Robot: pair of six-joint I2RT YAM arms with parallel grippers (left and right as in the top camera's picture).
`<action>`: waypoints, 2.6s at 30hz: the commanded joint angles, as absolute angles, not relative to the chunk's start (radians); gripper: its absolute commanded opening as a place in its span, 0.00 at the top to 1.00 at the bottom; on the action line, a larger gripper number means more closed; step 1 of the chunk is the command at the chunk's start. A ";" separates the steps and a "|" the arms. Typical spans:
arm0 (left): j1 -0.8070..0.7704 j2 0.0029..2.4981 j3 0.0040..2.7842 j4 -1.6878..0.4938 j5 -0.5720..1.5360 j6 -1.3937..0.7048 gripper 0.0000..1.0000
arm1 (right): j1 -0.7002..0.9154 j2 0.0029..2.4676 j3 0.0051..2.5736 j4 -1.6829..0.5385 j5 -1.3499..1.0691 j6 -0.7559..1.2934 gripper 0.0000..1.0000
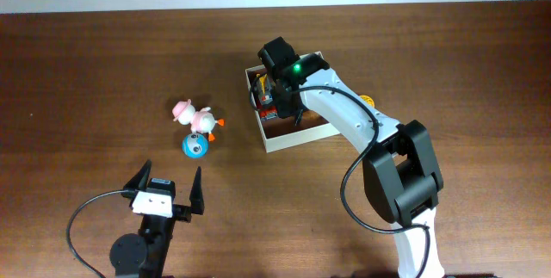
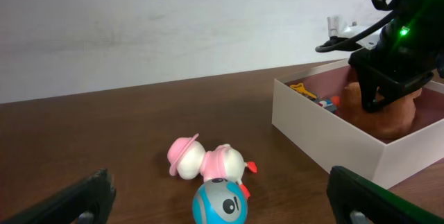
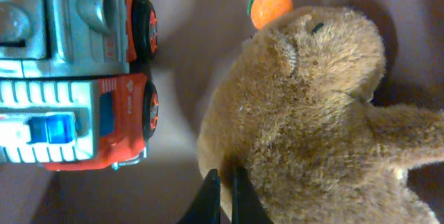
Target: Pack container
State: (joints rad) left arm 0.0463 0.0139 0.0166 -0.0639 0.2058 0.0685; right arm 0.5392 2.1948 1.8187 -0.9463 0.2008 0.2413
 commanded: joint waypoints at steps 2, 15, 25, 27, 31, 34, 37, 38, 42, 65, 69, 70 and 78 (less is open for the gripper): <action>0.049 0.006 0.009 -0.062 0.205 0.084 0.00 | 0.541 2.213 1.882 -0.982 0.168 0.242 0.96; 0.049 0.006 0.009 -0.062 0.205 0.084 0.01 | 0.561 2.213 2.061 -1.193 0.068 0.308 0.91; 0.049 0.006 0.009 -0.062 0.205 0.084 0.01 | 0.487 2.211 2.254 -1.356 0.118 0.292 0.84; 0.049 0.006 0.009 -0.062 0.205 0.084 0.00 | 0.456 2.211 2.304 -1.411 0.117 0.292 0.83; 0.049 0.006 0.009 -0.062 0.205 0.084 0.00 | 0.386 2.211 2.328 -1.475 0.117 0.292 0.83; 0.049 0.006 0.009 -0.062 0.205 0.084 0.01 | 0.323 2.212 2.295 -1.509 0.117 0.292 0.84; 0.049 0.006 0.009 -0.062 0.206 0.084 0.00 | 0.279 2.212 2.253 -1.515 0.117 0.292 0.84; 0.049 0.006 0.009 -0.062 0.205 0.084 0.01 | 0.271 2.212 2.241 -1.515 0.117 0.292 0.84; 0.049 0.006 0.009 -0.062 0.205 0.084 0.00 | 0.246 2.212 2.169 -1.496 0.117 0.284 0.84; 0.049 0.006 0.009 -0.062 0.205 0.084 0.00 | 0.320 2.212 1.948 -1.360 -0.025 0.266 0.84; 0.049 0.006 0.009 -0.062 0.205 0.084 0.00 | 0.330 2.212 1.948 -1.356 -0.061 0.275 0.84; 0.049 0.006 0.009 -0.062 0.205 0.084 0.01 | 0.330 2.212 1.948 -1.357 -0.065 0.287 0.84; 0.049 0.006 0.009 -0.062 0.205 0.084 0.01 | 0.311 2.212 1.948 -1.348 -0.092 0.289 0.84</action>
State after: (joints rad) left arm 0.0463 0.0139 0.0166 -0.0639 0.2058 0.0685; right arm 0.3248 2.2112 1.9530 -1.3544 -0.0525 0.2836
